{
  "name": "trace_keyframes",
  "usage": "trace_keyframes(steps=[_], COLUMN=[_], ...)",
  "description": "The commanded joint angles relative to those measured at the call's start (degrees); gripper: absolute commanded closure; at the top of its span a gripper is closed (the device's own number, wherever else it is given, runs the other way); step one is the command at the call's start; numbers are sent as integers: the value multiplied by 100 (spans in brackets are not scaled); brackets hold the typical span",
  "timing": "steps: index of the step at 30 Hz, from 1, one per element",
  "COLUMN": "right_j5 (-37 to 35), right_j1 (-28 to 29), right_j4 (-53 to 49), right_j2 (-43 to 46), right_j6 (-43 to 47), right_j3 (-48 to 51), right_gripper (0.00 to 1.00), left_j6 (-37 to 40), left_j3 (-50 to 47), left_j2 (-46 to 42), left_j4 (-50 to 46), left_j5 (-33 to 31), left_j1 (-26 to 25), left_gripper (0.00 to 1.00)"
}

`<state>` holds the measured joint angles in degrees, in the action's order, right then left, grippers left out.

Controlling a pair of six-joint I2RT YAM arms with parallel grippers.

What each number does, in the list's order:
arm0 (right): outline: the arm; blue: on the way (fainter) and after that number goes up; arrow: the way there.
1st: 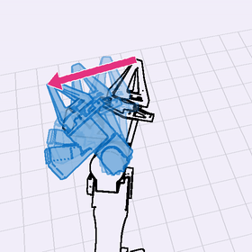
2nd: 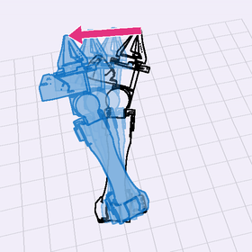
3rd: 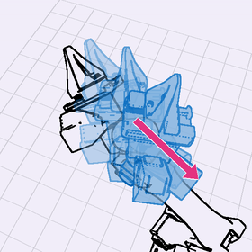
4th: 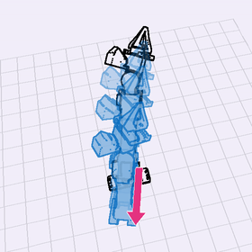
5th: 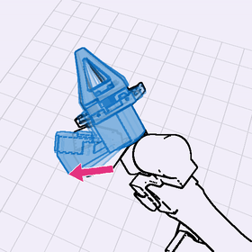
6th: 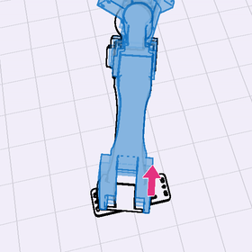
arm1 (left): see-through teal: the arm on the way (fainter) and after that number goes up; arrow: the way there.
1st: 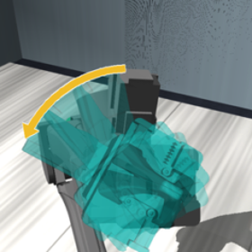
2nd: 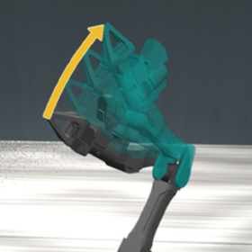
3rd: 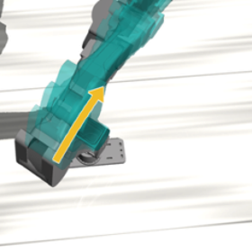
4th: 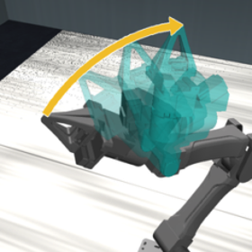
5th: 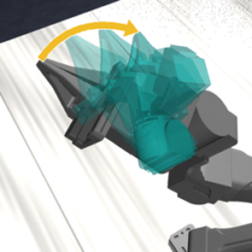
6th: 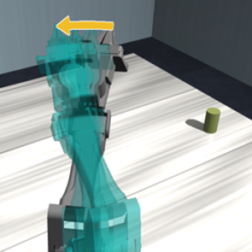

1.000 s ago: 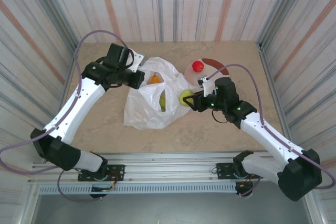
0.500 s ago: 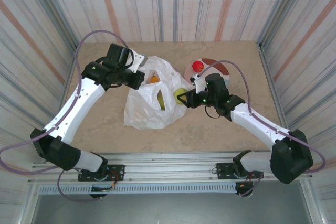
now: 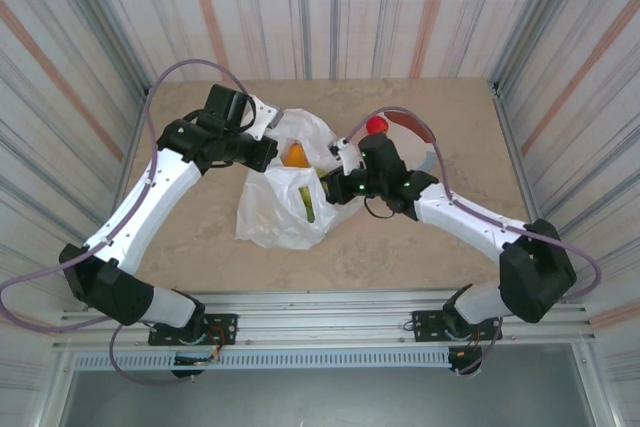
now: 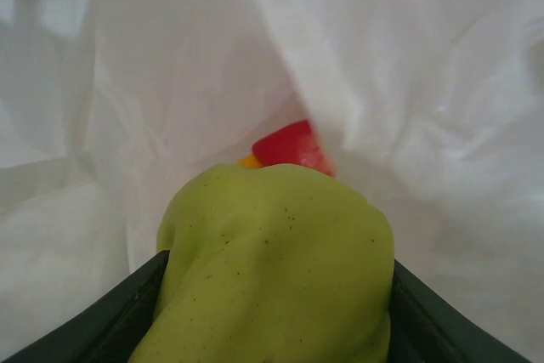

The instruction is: Place the fruits into the plastic bag

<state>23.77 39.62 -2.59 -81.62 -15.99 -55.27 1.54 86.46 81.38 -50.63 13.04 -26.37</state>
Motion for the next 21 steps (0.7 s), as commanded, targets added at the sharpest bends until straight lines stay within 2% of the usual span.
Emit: trace_keyframes(steps=[1, 6, 10, 21], right_j5=[419, 622, 475, 635], right_j1=[186, 329, 410, 752], right_j4=[123, 202, 254, 1043], right_j2=[-141, -465, -868, -1542], right_j6=[69, 38, -51, -615], right_j3=[-16, -59, -124, -301], right_gripper=[45, 44, 43, 35], left_j6=[46, 31, -10, -30], left_j3=[-100, -156, -217, -374], left_j2=[-200, -193, -232, -360], left_j4=[111, 162, 233, 432], left_j5=[100, 137, 149, 153], left_j1=[-35, -35, -35, -35], left_gripper=[100, 100, 100, 100])
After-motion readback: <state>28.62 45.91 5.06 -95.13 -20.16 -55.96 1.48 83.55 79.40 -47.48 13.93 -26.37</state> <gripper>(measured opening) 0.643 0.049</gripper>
